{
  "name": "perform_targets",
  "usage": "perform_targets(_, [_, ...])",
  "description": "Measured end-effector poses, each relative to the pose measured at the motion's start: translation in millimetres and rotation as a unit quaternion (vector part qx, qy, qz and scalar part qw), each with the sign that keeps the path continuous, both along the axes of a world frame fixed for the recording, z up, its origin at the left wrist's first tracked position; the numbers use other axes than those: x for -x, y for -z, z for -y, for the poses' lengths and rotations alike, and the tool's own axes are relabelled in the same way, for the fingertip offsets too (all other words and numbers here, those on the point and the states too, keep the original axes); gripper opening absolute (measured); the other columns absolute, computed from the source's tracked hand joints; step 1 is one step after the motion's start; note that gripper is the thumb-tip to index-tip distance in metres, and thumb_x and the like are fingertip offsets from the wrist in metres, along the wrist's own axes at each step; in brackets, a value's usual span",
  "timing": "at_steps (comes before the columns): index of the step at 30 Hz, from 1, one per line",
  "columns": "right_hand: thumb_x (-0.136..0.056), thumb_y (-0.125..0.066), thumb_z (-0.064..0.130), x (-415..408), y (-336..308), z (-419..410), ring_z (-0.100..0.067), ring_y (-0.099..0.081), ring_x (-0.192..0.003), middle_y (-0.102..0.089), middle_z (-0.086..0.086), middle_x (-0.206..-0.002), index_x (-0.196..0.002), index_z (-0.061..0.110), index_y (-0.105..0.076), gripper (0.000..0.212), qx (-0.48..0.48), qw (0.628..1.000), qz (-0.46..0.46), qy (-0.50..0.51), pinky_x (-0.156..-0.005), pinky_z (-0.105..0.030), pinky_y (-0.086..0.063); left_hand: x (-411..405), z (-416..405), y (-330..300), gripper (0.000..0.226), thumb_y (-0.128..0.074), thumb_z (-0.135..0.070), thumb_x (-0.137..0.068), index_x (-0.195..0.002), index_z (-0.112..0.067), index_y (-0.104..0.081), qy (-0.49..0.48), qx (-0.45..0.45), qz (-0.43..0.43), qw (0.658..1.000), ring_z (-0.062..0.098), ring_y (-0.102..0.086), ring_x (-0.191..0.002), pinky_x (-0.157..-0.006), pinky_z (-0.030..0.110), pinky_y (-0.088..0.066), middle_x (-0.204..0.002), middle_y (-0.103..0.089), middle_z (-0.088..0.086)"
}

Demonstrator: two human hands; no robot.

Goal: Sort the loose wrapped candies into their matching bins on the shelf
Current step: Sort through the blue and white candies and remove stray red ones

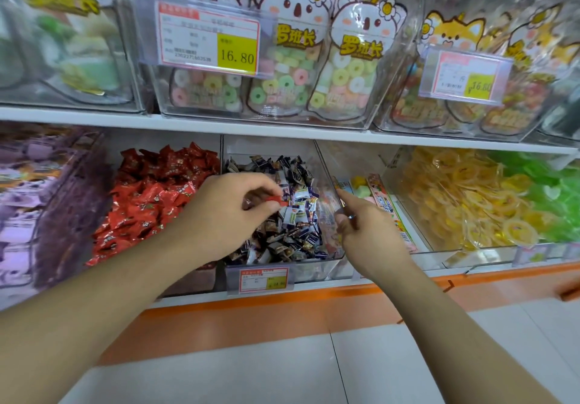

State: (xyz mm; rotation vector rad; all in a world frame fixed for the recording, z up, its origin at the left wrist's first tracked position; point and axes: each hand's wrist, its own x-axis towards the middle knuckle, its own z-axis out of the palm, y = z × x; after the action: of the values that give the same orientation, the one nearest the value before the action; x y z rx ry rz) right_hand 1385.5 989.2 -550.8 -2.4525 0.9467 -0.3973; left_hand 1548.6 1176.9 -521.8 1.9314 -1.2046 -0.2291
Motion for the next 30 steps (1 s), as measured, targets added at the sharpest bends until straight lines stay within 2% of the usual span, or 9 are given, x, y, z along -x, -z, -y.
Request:
perform_targets(5, [-0.106,-0.045,0.014,0.6,-6.5,-9.4,-0.014,-0.068,-0.076,-0.067,0.003,-0.093,-0.153,0.027,-0.046,0.049,0.003,1.000,0.005,0.004,-0.059,-0.036,-0.055,-29.6,-52.6,-5.5,0.011,-0.074,-0.032,-0.092,-0.101,-0.038,-0.072,-0.110,0.004,0.035,0.993,-0.006,-0.064,-0.092,-0.075,0.005,-0.042,-0.096,-0.070,-0.024])
perform_targets(8, [-0.106,-0.045,0.012,1.9,-11.6,-15.6,-0.016,-0.067,-0.074,-0.069,0.000,-0.093,-0.151,0.028,-0.048,0.048,-0.001,1.000,0.006,0.006,-0.060,-0.038,-0.055,-37.9,-63.3,-2.2,0.034,-0.073,-0.038,-0.091,-0.125,-0.038,-0.065,-0.140,-0.067,0.086,0.984,0.007,-0.058,-0.120,-0.103,0.026,-0.044,-0.128,-0.060,-0.018])
perform_targets(11, [-0.105,-0.044,0.011,0.5,-12.5,-16.2,-0.016,-0.064,-0.066,-0.070,-0.004,-0.095,-0.151,0.027,-0.049,0.049,0.003,1.000,0.006,0.014,-0.056,-0.041,-0.058,-20.9,-57.5,0.8,0.045,-0.068,-0.037,-0.094,-0.138,-0.034,-0.057,-0.064,-0.078,0.116,0.988,0.003,-0.045,-0.133,-0.119,0.033,-0.034,-0.143,-0.050,-0.021])
perform_targets(15, [-0.104,-0.045,0.011,-0.5,-9.6,-15.6,-0.013,-0.064,-0.069,-0.070,-0.001,-0.091,-0.154,0.028,-0.045,0.053,0.008,1.000,0.005,0.019,-0.059,-0.035,-0.054,-1.8,-22.7,8.3,0.046,-0.062,-0.037,-0.100,-0.144,-0.035,-0.051,0.045,-0.085,0.159,0.983,-0.004,-0.037,-0.137,-0.120,0.023,-0.024,-0.148,-0.042,-0.024])
perform_targets(19, [-0.103,-0.046,0.010,-0.5,-8.5,-13.6,-0.016,-0.064,-0.072,-0.070,-0.003,-0.093,-0.149,0.026,-0.050,0.049,0.021,1.000,0.008,0.011,-0.060,-0.035,-0.050,0.0,36.6,23.8,0.059,-0.073,-0.035,-0.093,-0.147,-0.035,-0.049,0.135,-0.144,0.192,0.961,0.008,-0.040,-0.137,-0.118,0.034,-0.034,-0.147,-0.043,-0.019])
perform_targets(23, [-0.102,-0.047,0.010,0.0,-7.0,-9.4,-0.021,-0.063,-0.074,-0.066,-0.004,-0.092,-0.132,0.021,-0.059,0.034,0.026,1.000,0.010,0.003,-0.061,-0.038,-0.050,-9.2,88.4,44.4,0.079,-0.082,-0.045,-0.083,-0.152,-0.039,-0.044,0.169,-0.250,0.254,0.919,0.019,-0.026,-0.151,-0.123,0.045,-0.026,-0.163,-0.030,-0.011])
perform_targets(25, [-0.101,-0.047,0.010,-0.2,-6.5,-6.4,-0.023,-0.063,-0.075,-0.066,-0.005,-0.095,-0.132,0.021,-0.059,0.034,0.030,0.999,0.011,0.000,-0.063,-0.042,-0.054,-13.4,99.9,48.8,0.063,-0.083,-0.037,-0.082,-0.140,-0.039,-0.058,0.162,-0.258,0.271,0.913,0.020,-0.028,-0.149,-0.120,0.049,-0.032,-0.159,-0.036,-0.010])
perform_targets(28, [-0.101,-0.048,0.010,-0.5,-6.6,-3.1,-0.019,-0.063,-0.077,-0.067,-0.003,-0.102,-0.137,0.026,-0.058,0.040,0.033,0.999,0.009,-0.002,-0.060,-0.036,-0.052,-21.2,103.3,49.8,0.037,-0.083,-0.016,-0.082,-0.114,-0.032,-0.071,0.130,-0.234,0.312,0.912,0.016,-0.050,-0.122,-0.099,0.038,-0.050,-0.120,-0.057,-0.012])
perform_targets(30, [-0.102,-0.049,0.012,-0.1,-6.3,-1.4,-0.018,-0.063,-0.078,-0.069,-0.002,-0.107,-0.139,0.027,-0.057,0.041,0.036,0.999,0.001,-0.001,-0.060,-0.034,-0.052,-25.5,99.3,43.8,0.029,-0.082,-0.016,-0.084,-0.108,-0.031,-0.074,0.108,-0.242,0.307,0.914,0.014,-0.059,-0.108,-0.090,0.035,-0.054,-0.105,-0.061,-0.012])
